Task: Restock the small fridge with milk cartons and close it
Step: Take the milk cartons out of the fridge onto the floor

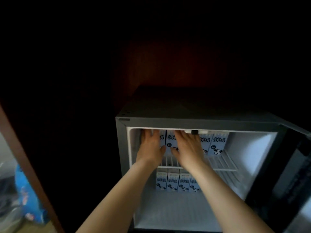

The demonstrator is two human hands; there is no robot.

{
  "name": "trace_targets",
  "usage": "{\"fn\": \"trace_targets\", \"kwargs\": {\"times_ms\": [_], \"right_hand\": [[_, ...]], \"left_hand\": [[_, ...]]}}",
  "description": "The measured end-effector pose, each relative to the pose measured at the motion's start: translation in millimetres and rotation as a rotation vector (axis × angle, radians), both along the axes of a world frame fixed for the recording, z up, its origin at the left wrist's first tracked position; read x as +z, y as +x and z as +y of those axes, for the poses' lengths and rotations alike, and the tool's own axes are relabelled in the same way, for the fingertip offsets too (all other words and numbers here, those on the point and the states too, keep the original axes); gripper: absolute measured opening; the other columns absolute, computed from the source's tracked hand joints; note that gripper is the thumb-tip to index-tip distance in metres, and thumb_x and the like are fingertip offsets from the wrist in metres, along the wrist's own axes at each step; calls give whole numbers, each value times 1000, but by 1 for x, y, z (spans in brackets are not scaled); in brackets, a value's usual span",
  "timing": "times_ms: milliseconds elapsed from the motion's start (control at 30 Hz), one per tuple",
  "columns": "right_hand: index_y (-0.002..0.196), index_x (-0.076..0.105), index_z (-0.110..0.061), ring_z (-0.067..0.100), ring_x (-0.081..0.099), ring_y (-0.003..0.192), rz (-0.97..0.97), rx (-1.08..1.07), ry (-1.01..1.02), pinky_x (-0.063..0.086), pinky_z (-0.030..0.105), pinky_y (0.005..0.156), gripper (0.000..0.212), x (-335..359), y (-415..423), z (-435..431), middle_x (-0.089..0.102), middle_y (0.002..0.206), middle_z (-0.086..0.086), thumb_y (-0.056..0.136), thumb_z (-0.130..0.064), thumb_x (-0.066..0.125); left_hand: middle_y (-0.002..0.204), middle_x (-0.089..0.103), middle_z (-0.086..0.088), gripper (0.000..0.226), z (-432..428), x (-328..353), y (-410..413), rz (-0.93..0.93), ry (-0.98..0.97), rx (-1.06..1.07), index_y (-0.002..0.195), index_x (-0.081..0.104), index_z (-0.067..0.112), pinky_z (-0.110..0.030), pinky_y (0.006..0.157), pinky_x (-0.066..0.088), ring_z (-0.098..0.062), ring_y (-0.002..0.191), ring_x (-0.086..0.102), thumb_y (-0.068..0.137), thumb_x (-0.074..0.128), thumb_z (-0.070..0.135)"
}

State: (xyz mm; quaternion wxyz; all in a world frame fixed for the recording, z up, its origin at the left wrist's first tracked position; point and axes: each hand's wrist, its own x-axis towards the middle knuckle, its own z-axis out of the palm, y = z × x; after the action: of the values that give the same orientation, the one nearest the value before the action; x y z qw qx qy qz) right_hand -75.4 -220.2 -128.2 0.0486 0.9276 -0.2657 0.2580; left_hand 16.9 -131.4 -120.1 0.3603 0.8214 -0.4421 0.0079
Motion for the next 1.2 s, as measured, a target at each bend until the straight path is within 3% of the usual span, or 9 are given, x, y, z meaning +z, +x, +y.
{"fn": "trace_targets", "kwargs": {"times_ms": [100, 200, 300, 433, 633, 767, 1067, 1200], "right_hand": [[146, 30, -17, 26, 29, 142, -23, -1, -50, 1, 38, 114, 70, -3, 7, -1, 35, 152, 4, 87, -34, 63], [133, 50, -13, 29, 51, 127, -69, -20, -90, 29, 45, 111, 66, -8, 9, -2, 55, 135, 7, 76, -37, 74], [127, 55, -12, 33, 54, 123, -168, 1, -125, 40, 49, 104, 64, -13, 5, -3, 58, 131, 10, 71, -35, 76], [117, 60, -14, 33, 64, 101, -270, 63, -106, 53, 43, 86, 52, -14, 0, -1, 65, 115, 10, 70, -28, 80], [118, 61, -9, 31, 63, 105, -219, 60, -36, 57, 43, 82, 56, -12, -3, 6, 65, 116, 9, 69, -29, 79], [101, 68, -9, 28, 65, 91, -177, 86, -8, 59, 40, 68, 49, -12, -12, 17, 69, 97, 4, 58, -23, 87], [96, 69, -11, 22, 66, 76, -104, 113, -102, 56, 34, 66, 50, 10, -45, 43, 70, 86, -1, 59, -41, 81], [96, 68, -12, 21, 65, 75, -117, 122, -95, 55, 34, 60, 50, 31, -73, 59, 70, 85, -1, 58, -39, 85]], "left_hand": [[155, 10, -2, 78, -1, 0, 7, -9, 6, -22, 148, 11, 26, -37, 112, 32, -25, 144, 17, 89, 59, 12], [155, 14, 0, 82, 3, -6, 10, -11, -75, -59, 148, 9, 27, -34, 113, 31, -21, 144, 19, 87, 61, 10], [154, 22, 3, 78, 11, -9, 5, 11, -183, -123, 147, 10, 30, -27, 106, 31, -15, 140, 27, 89, 59, 11], [141, 39, 1, 58, 19, -7, 1, -27, -217, -101, 140, 23, 27, -33, 97, 46, -19, 125, 47, 93, 53, 15], [137, 48, -3, 57, 26, -4, 0, -83, -93, -20, 141, 28, 22, -35, 93, 47, -23, 120, 53, 92, 57, 22], [125, 54, -4, 41, 36, -3, -5, -138, -7, -37, 128, 44, 17, -39, 87, 50, -26, 108, 61, 90, 58, 24], [123, 52, -1, 46, 73, 16, -27, -328, 81, -87, 132, 38, 20, -37, 81, 52, -25, 103, 62, 93, 49, 40], [124, 51, 5, 46, 92, 37, -46, -422, 97, -106, 133, 36, 25, -35, 78, 51, -22, 101, 62, 93, 45, 46]]}}
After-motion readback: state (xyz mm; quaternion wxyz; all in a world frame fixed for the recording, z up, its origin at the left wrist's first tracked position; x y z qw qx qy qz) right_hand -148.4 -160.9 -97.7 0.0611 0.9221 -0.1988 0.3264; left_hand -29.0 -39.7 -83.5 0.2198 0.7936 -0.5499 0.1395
